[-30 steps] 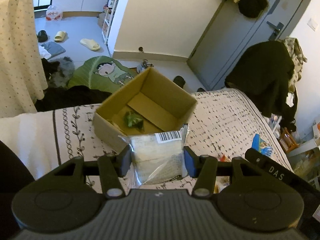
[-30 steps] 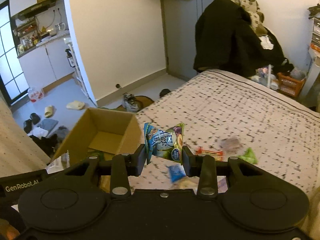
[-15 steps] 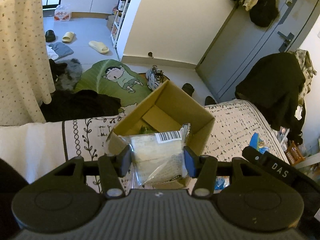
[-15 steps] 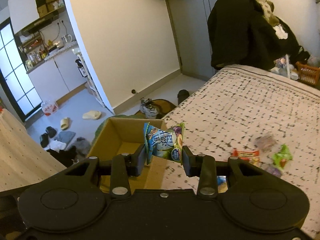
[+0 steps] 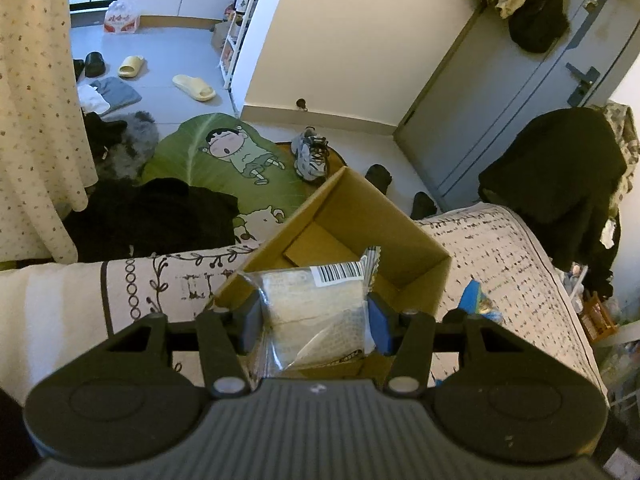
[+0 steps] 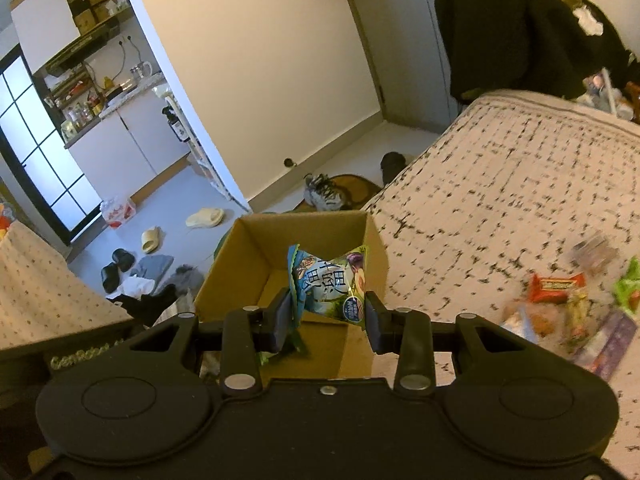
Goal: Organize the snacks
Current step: 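Carry both held snack bags over the cardboard box, then open both grippers to drop the bags into the box, then withdraw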
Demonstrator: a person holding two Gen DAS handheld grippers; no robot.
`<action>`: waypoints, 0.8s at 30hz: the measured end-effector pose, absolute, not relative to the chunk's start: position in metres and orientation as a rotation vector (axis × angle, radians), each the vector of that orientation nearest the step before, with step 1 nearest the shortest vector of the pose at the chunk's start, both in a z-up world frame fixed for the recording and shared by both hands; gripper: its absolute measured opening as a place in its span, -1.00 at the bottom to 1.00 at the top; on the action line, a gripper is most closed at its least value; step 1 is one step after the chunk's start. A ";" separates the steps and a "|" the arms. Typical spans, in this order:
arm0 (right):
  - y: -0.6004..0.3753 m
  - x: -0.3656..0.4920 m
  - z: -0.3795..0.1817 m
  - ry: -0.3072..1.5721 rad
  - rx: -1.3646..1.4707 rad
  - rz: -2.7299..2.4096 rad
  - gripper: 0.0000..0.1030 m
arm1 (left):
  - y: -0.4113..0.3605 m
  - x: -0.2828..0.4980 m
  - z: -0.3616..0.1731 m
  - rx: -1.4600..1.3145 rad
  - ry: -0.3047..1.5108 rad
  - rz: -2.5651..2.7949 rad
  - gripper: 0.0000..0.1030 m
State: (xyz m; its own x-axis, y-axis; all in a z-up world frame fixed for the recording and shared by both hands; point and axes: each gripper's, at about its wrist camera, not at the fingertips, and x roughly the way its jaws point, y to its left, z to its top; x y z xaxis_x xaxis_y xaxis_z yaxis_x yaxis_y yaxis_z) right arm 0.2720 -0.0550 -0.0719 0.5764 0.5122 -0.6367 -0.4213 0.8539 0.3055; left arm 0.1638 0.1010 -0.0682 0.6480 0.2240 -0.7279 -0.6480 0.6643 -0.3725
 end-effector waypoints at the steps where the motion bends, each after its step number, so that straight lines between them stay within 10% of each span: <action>1: -0.052 0.273 -0.075 0.791 0.128 0.553 -0.28 | 0.103 0.166 -0.070 -0.678 0.702 0.540 0.03; 24: -0.031 0.245 -0.060 0.820 0.084 0.622 -0.05 | 0.120 0.133 -0.049 -0.740 0.696 0.568 0.32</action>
